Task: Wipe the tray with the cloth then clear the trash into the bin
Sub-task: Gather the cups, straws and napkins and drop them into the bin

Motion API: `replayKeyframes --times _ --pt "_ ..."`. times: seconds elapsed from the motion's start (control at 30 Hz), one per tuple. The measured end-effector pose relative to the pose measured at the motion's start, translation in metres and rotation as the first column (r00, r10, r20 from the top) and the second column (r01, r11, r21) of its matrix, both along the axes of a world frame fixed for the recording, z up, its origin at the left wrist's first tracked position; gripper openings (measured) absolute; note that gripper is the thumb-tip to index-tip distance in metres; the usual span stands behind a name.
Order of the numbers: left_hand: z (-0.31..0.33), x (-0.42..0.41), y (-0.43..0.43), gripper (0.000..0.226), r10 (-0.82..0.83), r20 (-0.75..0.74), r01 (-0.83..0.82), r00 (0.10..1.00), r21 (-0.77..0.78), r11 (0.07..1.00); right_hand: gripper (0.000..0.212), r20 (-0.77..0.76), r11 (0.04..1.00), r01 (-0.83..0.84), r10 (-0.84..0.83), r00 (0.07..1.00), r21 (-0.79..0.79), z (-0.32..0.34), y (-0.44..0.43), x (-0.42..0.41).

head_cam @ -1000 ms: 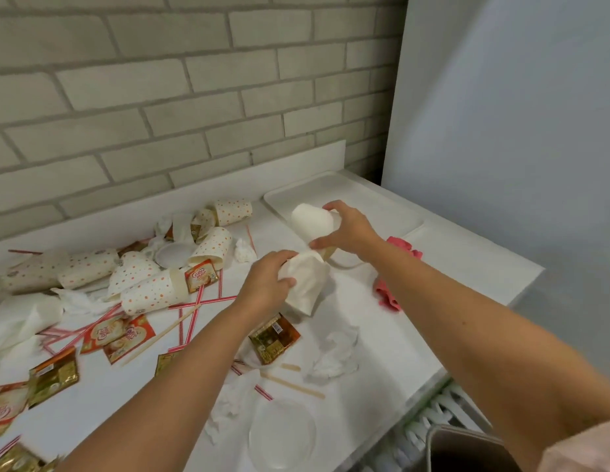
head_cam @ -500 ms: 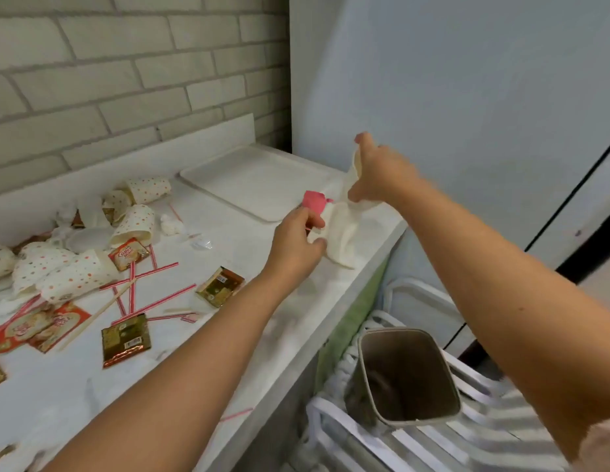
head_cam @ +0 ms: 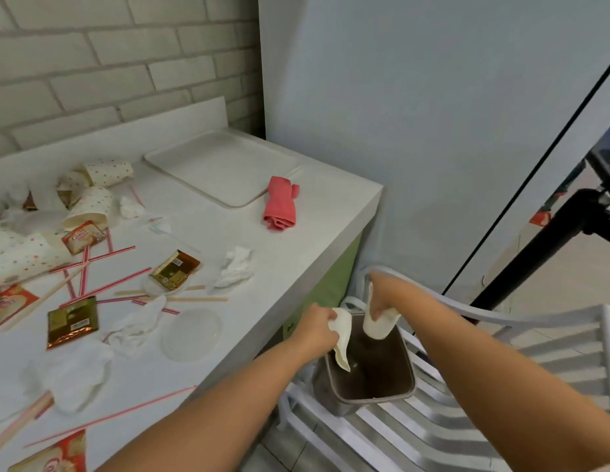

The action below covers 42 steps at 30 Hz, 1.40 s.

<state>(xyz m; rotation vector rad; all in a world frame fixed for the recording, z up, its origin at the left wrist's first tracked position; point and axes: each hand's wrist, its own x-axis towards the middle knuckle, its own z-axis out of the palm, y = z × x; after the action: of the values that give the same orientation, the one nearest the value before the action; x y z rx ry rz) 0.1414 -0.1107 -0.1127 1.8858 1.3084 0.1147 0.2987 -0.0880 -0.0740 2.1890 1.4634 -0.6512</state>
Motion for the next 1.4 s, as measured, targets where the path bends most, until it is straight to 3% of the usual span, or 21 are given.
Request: replayKeyframes --times 0.13,0.27,0.37,0.47,0.63,0.87,1.0,1.1,1.23,1.4 --pt "-0.013 0.009 -0.008 0.059 0.032 0.001 -0.031 0.999 -0.113 0.993 0.092 -0.128 0.998 0.052 -0.055 0.990 -0.025 -0.020 -0.011 0.011" --pt "-0.014 0.008 -0.007 0.043 0.088 0.035 -0.083 0.996 -0.122 0.989 0.078 -0.159 0.999 -0.035 0.034 0.987 -0.005 -0.012 -0.007 0.010" --pt "-0.008 0.005 -0.003 0.052 0.127 0.022 -0.126 0.992 -0.048 0.991 0.062 -0.134 0.993 -0.112 0.106 0.985 -0.045 0.004 0.005 -0.001" --pt "0.007 -0.002 0.001 0.040 0.201 0.066 -0.207 0.977 0.112 0.972 0.053 -0.188 0.986 -0.168 0.161 0.969 -0.020 0.020 0.019 -0.020" --pt "0.040 -0.034 0.009 0.026 0.286 0.188 -0.337 0.940 0.366 0.867 0.032 -0.232 0.936 -0.326 0.350 0.908 0.135 0.050 0.038 -0.062" --pt "0.060 -0.103 0.011 0.020 0.457 0.196 -0.493 0.868 0.456 0.741 0.021 -0.246 0.756 -0.366 0.559 0.792 0.542 0.048 0.057 -0.121" --pt "0.063 -0.145 0.011 0.018 0.546 0.117 -0.533 0.829 0.457 0.712 0.053 -0.266 0.693 -0.392 0.640 0.721 0.605 0.036 0.063 -0.150" --pt "0.060 -0.165 0.010 0.035 0.599 -0.039 -0.530 0.800 0.425 0.734 0.067 -0.237 0.705 -0.437 0.640 0.730 0.559 0.027 0.067 -0.163" --pt "0.055 -0.170 0.002 0.075 0.569 -0.304 -0.456 0.764 0.370 0.809 0.048 -0.186 0.711 -0.490 0.643 0.742 0.504 0.015 0.072 -0.172" --pt "0.051 -0.173 0.002 0.085 0.541 -0.335 -0.455 0.771 0.304 0.837 0.027 -0.212 0.724 -0.435 0.614 0.760 0.535 0.017 0.082 -0.181"
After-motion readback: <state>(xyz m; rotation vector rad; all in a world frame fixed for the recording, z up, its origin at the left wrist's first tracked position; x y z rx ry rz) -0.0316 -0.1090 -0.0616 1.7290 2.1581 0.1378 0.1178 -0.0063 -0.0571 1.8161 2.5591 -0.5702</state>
